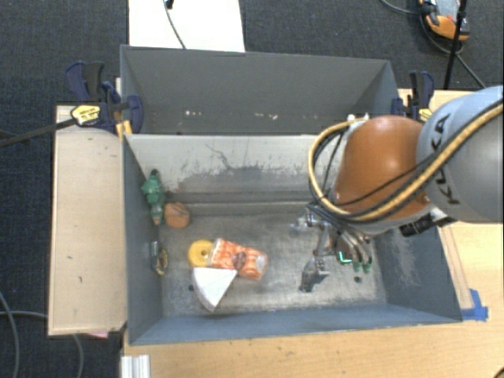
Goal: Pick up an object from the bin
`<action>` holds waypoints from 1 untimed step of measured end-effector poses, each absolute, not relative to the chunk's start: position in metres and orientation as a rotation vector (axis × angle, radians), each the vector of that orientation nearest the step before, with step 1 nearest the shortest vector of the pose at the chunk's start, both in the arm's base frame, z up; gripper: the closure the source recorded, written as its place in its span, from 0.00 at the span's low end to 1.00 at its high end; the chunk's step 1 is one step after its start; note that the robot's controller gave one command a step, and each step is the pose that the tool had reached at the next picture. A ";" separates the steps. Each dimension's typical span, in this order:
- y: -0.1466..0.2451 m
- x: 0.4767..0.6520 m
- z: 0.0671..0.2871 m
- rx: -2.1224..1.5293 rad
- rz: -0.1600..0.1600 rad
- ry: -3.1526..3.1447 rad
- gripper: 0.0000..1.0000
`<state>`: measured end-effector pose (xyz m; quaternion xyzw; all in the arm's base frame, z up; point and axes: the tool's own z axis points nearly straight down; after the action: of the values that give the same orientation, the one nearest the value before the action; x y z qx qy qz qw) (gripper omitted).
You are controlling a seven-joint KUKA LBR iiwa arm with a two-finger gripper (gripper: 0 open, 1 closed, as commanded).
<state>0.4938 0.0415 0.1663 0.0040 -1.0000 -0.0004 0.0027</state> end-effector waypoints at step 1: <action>0.041 0.496 0.170 0.011 -0.002 -3.144 0.00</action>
Offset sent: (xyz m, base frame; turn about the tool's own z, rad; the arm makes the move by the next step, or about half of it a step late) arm 0.0258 0.0773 -0.0963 -0.1640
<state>0.4957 0.0414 0.1697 0.0036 -1.0000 -0.0005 -0.0012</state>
